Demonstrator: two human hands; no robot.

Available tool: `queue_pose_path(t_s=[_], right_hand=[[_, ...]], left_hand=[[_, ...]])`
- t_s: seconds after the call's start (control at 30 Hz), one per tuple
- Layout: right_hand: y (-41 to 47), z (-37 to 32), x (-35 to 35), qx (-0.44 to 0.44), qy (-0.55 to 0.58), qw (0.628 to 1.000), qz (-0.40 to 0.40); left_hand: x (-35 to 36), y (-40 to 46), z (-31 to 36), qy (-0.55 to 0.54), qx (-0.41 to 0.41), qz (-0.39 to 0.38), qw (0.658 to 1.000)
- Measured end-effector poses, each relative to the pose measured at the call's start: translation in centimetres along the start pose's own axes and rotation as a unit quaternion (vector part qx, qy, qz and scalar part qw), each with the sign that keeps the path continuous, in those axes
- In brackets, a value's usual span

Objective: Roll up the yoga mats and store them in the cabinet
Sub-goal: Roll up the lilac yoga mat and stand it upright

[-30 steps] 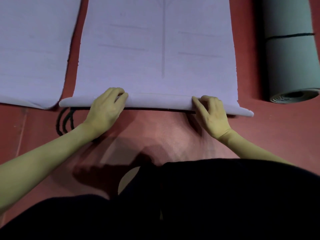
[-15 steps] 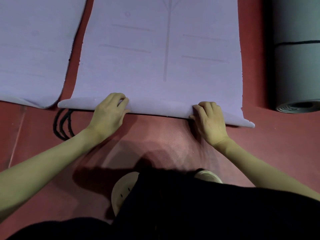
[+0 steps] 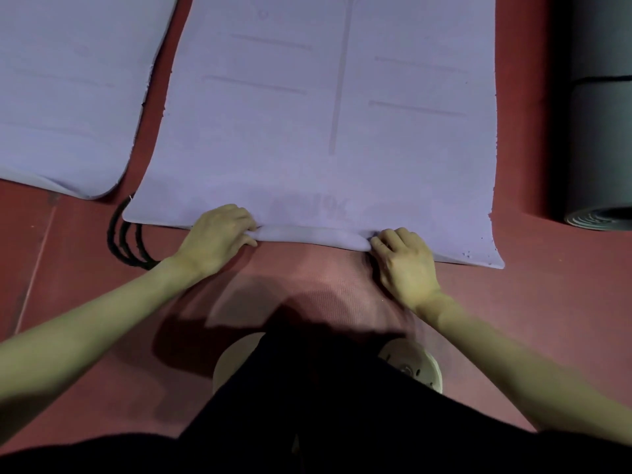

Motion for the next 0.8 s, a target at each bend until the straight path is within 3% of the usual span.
queue_pose_path(t_s=[0.17,0.3,0.43,0.67,0.8], right_hand=[[0.5,0.6,-0.3,0.024,0.05,0.998,-0.023],[0.6,0.9,-0.1,0.078,0.084,0.993,-0.024],[1.1,1.3,0.0,0.09,0.102,0.989,-0.052],[1.9,2.9,-0.3,0.126,0.199,0.967,-0.096],[2.6,3.5,-0.3,0.177,0.194,0.961,-0.09]], left_hand=[[-0.6,1.2,-1.1,-0.115,-0.049,-0.065,0.99],[-1.0,3.3,-2.5,-0.233,-0.178,-0.182,0.939],[-1.3,5.2,-2.6,-0.246,-0.224,-0.257,0.907],[-0.9,6.5,-3.2,-0.154,-0.35,-0.249,0.89],[-1.5,6.4,-3.1,-0.1,-0.362,-0.186,0.908]])
Point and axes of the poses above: each hand's wrist, its own y-axis towards the middle knuckle, its own x-axis out of the palm, z = x × y, the point moved 4 cm from there along y, towards the middle knuckle, and after that the axes turned 7 degrees about -x, right-handed, at the moved point
